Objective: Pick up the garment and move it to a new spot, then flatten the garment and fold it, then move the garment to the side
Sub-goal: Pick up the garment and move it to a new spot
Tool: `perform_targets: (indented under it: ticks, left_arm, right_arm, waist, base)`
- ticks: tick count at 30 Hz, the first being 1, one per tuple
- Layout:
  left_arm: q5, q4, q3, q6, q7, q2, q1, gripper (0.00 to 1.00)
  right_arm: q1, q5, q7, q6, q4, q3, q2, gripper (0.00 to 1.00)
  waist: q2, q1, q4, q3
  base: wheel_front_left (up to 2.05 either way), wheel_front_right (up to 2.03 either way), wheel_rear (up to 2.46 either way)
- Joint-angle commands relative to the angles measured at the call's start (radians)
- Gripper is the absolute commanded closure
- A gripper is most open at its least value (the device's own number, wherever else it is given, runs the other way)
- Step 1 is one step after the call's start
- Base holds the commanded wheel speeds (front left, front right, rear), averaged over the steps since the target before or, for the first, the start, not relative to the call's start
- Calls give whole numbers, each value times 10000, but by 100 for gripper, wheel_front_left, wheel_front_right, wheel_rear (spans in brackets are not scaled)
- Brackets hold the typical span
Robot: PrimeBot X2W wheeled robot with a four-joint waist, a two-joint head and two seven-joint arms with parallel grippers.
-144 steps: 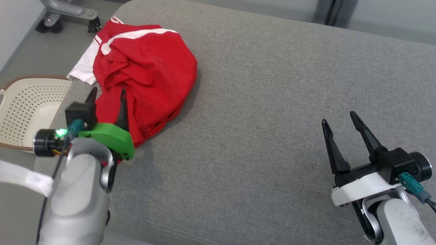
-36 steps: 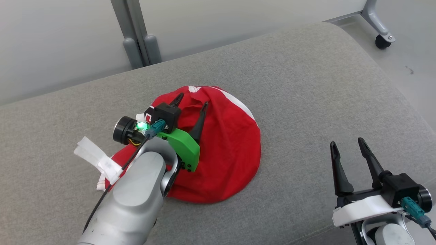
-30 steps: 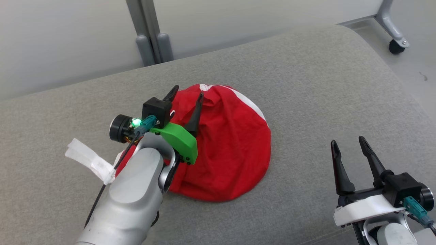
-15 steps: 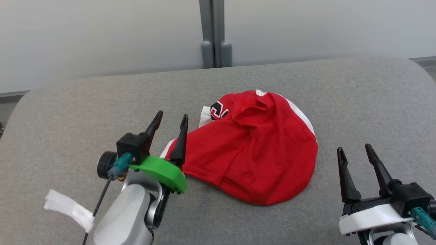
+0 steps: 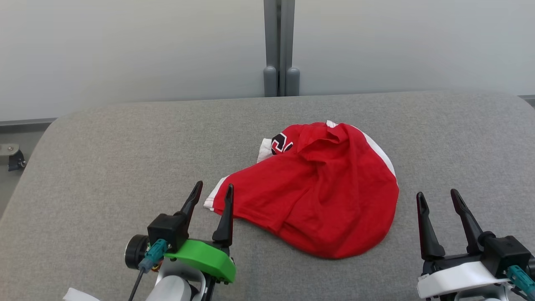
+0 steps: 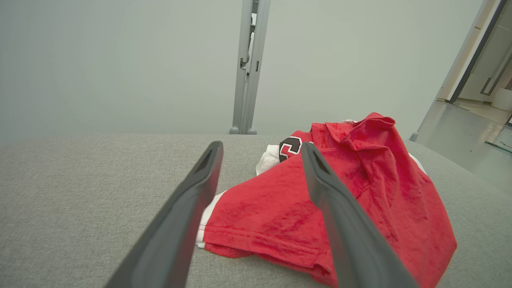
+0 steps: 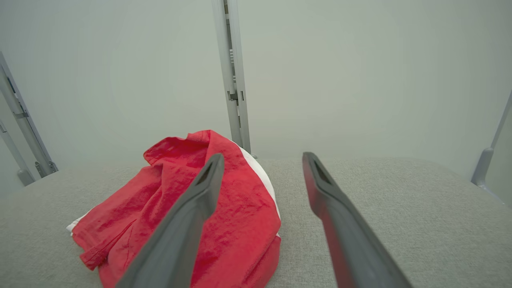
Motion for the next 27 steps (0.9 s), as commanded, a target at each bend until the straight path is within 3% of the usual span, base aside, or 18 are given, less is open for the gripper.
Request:
perform_targets:
  ticks: [1, 11, 18, 27]
  left_arm:
    - [89, -9, 84, -43, -12, -5, 130, 0]
    - [312, 314, 20, -295, -14, -148, -148, 0]
    - [418, 924, -728, -621, 600, -252, -1022, 0]
    - [117, 1666, -1801, -484, 1404, -341, -2759, 0]
  right_arm:
    - [77, 11, -37, -10, -14, 3, 5, 0]
    - [-74, -52, -37, -10, 114, 197, 14, 0]
    - [-246, -45, -37, -10, 288, 350, 19, 0]
    - [-599, -18, -37, -10, 509, 724, 32, 0]
  waist:
    - [0, 0, -22, -20]
    - [0, 0, -306, 85]
    - [0, 0, -751, 349]
    - [0, 0, -1538, 849]
  base:
    - [0, 0, 0]
    - [0, 0, 0]
    - [0, 0, 0]
    - [0, 0, 0]
